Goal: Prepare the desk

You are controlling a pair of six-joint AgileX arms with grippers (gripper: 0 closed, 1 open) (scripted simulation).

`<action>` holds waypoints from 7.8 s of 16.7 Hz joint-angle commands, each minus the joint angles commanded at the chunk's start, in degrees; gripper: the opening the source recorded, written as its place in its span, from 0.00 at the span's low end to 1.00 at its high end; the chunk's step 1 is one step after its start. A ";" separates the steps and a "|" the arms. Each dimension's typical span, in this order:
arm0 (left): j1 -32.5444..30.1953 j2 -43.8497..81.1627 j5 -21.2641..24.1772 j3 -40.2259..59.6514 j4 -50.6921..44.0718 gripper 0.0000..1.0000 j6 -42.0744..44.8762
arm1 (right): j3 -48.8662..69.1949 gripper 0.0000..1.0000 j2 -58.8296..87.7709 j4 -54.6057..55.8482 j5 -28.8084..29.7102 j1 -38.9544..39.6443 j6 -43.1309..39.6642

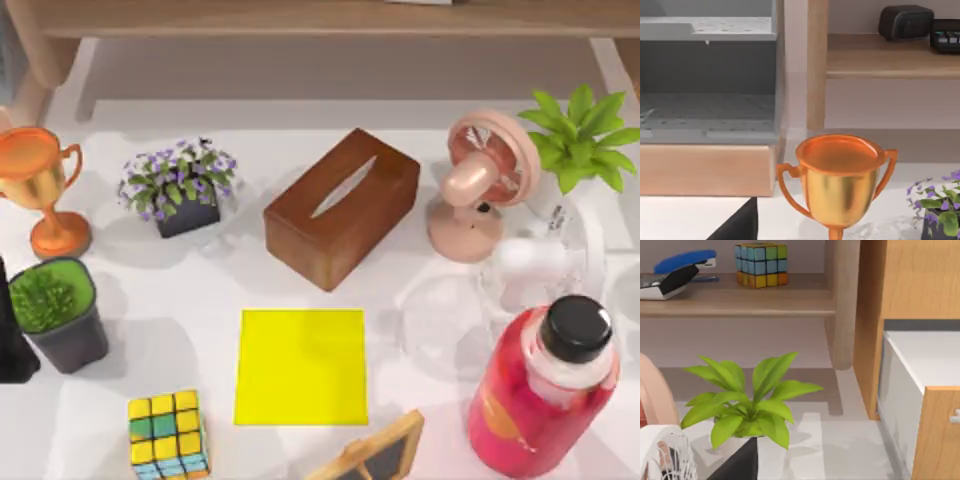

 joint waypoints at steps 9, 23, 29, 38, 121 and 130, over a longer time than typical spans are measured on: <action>0.00 0.00 0.00 0.00 0.00 1.00 0.00 | 16.24 1.00 16.42 -13.97 0.42 -6.60 -0.18; 0.00 0.00 0.00 0.00 0.00 1.00 0.00 | 107.55 1.00 111.36 -63.08 0.92 -21.63 -4.32; 0.00 0.00 0.00 0.00 0.00 1.00 0.00 | 133.72 1.00 140.24 -75.03 0.40 -21.54 -6.77; 0.00 0.00 0.00 0.00 0.00 1.00 0.00 | 141.43 1.00 148.40 -77.35 -0.23 -20.82 -7.29; 0.00 0.00 0.00 0.00 0.00 1.00 0.00 | 101.26 0.00 127.82 -59.77 4.67 52.24 52.01; 0.00 0.00 0.00 0.00 0.00 1.00 0.00 | 102.08 0.00 126.57 -59.02 4.70 52.25 51.93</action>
